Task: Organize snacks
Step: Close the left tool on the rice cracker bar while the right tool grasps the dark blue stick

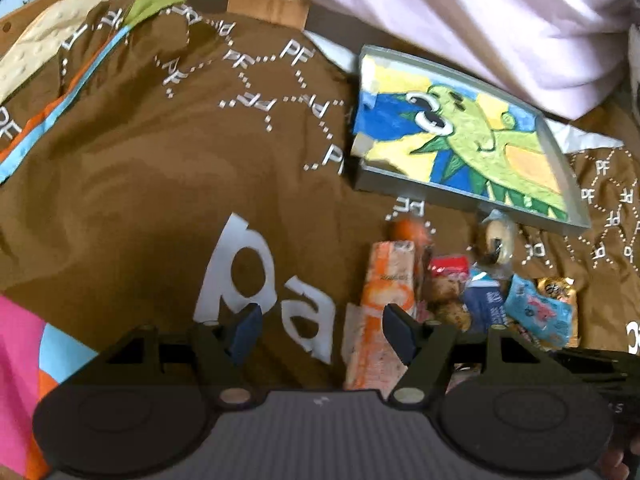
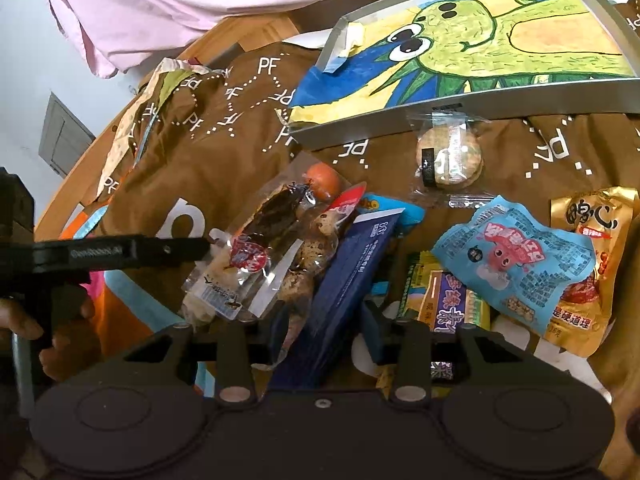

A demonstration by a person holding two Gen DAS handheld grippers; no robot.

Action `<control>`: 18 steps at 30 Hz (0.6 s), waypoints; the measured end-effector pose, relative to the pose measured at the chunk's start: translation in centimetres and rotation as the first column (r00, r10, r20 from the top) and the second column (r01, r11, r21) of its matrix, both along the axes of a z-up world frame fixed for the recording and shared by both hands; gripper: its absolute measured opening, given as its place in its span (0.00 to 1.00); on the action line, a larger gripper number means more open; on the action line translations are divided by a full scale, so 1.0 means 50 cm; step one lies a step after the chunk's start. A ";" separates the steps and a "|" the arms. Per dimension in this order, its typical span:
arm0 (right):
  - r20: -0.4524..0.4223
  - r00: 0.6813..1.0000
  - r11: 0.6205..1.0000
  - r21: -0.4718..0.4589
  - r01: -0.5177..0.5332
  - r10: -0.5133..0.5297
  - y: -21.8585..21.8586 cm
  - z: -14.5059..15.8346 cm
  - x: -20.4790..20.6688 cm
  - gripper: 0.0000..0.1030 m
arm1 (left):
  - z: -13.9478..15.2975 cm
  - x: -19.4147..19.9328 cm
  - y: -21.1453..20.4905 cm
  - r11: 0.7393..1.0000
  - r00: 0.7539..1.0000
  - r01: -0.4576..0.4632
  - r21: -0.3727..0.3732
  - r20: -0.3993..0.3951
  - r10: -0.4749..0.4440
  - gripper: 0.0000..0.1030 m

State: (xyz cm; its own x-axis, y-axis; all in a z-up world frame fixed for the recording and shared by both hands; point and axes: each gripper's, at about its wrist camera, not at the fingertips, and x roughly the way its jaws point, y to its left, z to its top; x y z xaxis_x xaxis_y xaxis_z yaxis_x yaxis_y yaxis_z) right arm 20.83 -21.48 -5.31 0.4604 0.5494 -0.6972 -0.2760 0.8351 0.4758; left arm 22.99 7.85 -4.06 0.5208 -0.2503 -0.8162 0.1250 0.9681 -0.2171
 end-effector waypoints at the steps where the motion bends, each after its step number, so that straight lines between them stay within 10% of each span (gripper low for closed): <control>1: 0.001 1.000 1.000 0.002 0.000 0.000 0.000 0.001 -0.001 0.40 | -0.002 0.000 -0.003 1.000 1.000 0.012 0.002 -0.001 -0.012 0.69; 18: 0.017 1.000 1.000 -0.023 -0.010 0.011 0.011 -0.008 -0.001 0.37 | -0.042 -0.008 -0.118 0.964 0.971 0.239 0.121 0.004 -0.241 0.70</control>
State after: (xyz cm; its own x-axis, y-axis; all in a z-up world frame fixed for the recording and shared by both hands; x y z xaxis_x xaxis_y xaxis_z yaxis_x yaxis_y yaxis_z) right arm 20.76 -20.94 -5.69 0.4666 0.5380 -0.7021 -0.2926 0.8430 0.4515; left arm 22.58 1.94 -6.18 0.4724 -0.2717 -0.8384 0.3597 0.9279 -0.0981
